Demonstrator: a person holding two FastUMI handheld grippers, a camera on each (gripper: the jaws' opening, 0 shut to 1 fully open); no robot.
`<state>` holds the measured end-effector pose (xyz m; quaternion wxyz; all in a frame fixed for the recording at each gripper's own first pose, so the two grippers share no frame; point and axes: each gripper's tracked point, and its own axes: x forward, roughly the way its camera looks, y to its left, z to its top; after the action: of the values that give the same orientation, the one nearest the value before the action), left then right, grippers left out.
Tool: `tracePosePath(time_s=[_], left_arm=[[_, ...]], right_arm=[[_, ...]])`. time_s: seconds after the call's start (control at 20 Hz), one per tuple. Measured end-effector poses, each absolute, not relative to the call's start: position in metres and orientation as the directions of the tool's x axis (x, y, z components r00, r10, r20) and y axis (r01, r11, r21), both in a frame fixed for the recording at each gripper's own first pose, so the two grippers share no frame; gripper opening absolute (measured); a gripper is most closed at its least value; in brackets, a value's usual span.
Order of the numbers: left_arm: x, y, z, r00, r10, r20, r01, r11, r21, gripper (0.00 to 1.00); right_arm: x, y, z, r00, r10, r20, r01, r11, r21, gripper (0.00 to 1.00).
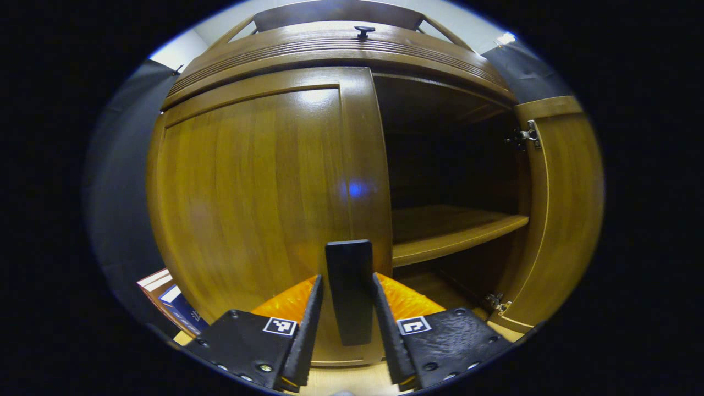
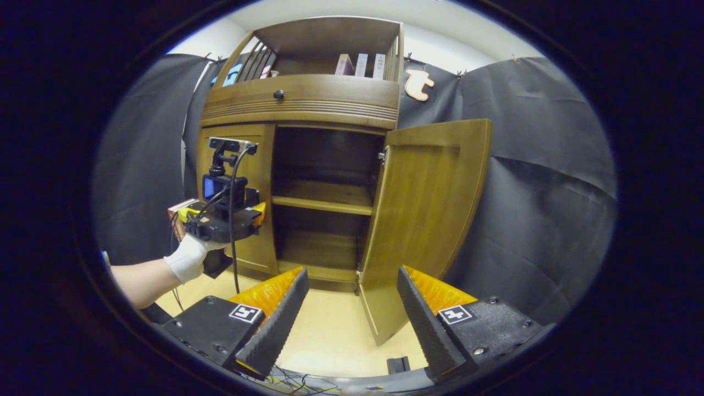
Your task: Open the right door of the double-door shoe cabinet with the right hand, and open the left door with the left hand.
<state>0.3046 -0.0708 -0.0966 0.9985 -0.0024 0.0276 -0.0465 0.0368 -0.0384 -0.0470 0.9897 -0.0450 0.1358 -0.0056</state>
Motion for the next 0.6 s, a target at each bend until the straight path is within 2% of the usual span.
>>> tracePosePath(time_s=[0.1,0.15,0.25,0.35,0.4,0.6], left_arm=[[0.304,-0.070,-0.096,0.995,-0.093,-0.043,0.094,0.996,0.010,0.34],[0.304,-0.070,-0.096,0.994,-0.100,-0.041,0.100,0.995,-0.003,0.43],[0.305,-0.072,-0.097,0.992,-0.121,-0.030,0.119,0.992,-0.050,0.22],[0.306,-0.070,-0.097,0.990,-0.135,-0.032,0.133,0.989,-0.065,0.34],[0.304,-0.070,-0.097,0.990,-0.137,-0.035,0.134,0.989,-0.066,0.25],[0.291,-0.071,-0.097,0.987,-0.154,-0.051,0.149,0.984,-0.093,0.20]], right_arm=[[0.038,-0.037,-0.047,0.962,-0.020,-0.272,-0.006,0.995,-0.096,1.00],[0.038,-0.037,-0.046,0.962,-0.020,-0.271,-0.007,0.995,-0.097,1.00],[0.038,-0.036,-0.044,0.963,-0.022,-0.269,-0.005,0.995,-0.098,1.00],[0.036,-0.033,-0.043,0.963,-0.016,-0.267,-0.010,0.995,-0.096,1.00],[0.035,-0.031,-0.043,0.964,-0.013,-0.266,-0.013,0.995,-0.096,1.00],[0.029,-0.028,-0.043,0.964,-0.006,-0.265,-0.021,0.995,-0.100,1.00]])
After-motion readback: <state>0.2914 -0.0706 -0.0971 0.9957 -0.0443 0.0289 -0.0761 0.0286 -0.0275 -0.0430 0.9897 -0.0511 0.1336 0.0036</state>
